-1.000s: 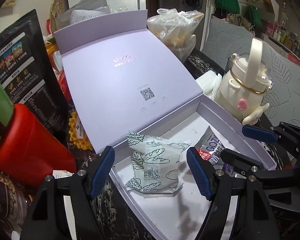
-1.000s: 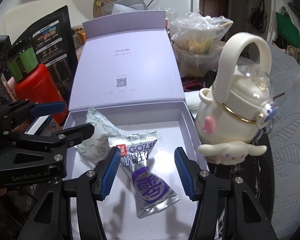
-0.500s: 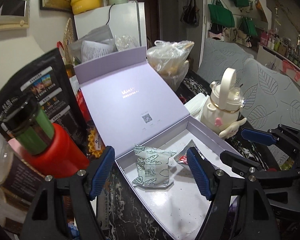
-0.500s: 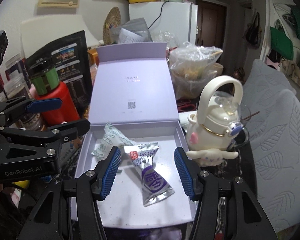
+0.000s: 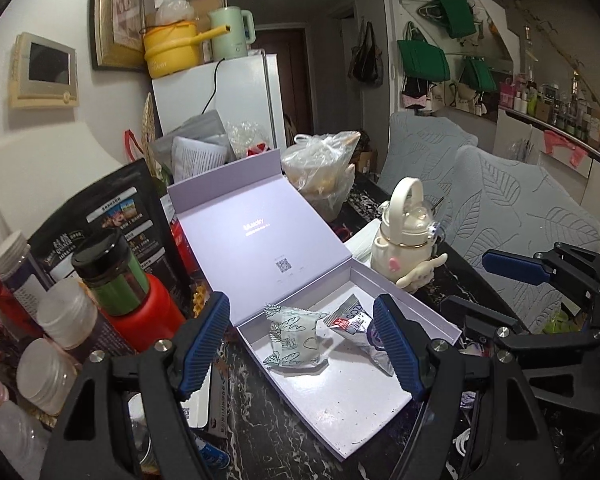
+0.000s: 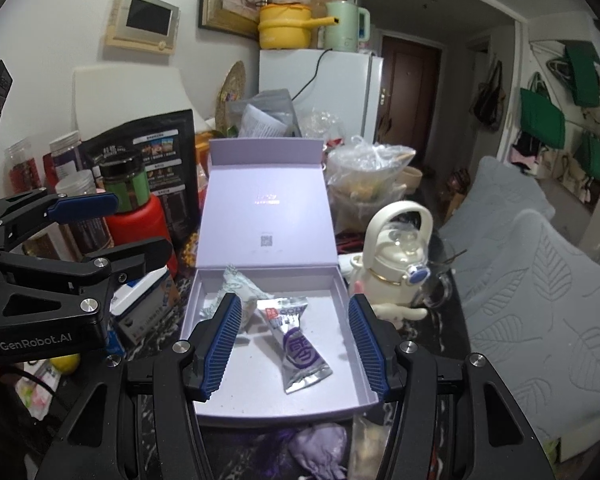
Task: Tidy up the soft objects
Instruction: 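Withdraw both tools from the box toward the remaining items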
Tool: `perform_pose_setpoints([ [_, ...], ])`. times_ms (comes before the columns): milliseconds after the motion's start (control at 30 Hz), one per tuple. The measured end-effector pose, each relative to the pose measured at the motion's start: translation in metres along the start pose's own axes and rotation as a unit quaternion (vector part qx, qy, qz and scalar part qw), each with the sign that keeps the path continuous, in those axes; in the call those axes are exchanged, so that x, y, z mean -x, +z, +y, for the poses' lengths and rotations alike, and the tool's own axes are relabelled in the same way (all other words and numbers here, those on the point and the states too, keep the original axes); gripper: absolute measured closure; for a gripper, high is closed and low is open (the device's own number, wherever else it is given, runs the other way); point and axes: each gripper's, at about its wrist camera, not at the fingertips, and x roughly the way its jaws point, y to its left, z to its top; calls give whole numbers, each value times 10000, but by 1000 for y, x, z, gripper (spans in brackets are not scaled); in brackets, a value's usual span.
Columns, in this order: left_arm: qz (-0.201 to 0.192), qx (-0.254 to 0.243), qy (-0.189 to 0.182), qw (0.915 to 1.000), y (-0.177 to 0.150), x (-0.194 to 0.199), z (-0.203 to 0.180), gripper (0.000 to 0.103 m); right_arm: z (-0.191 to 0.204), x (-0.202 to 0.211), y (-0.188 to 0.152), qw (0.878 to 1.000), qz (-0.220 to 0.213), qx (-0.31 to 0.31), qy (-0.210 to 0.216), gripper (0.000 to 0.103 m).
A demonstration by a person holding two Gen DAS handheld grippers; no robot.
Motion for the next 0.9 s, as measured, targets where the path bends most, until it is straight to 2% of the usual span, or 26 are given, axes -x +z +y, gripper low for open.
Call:
perform_pose_setpoints([
  [167, -221, -18, -4, 9998, 0, 24, -3, 29, 4, 28, -2, 9997, -226, 25, -93, 47],
  [267, -313, -20, 14, 9995, -1, 37, -3, 28, 6, 42, -5, 9994, -329, 39, -128, 43],
  [400, -434, -56, -25, 9990, -6, 52, -7, 15, 10, 59, -12, 9988, -442, 57, -190, 41],
  [600, -606, -137, -57, 9981, -17, 72, -12, 15, 12, 83, -26, 9980, -574, 8, -278, 33],
  [767, -736, -230, -224, 9968, -27, 89, -20, 15, 13, 100, -36, 9972, -662, -53, -346, 26],
  [900, -772, -314, -336, 9960, -36, 95, -28, 15, 13, 112, -47, 9966, -699, -106, -415, 24],
])
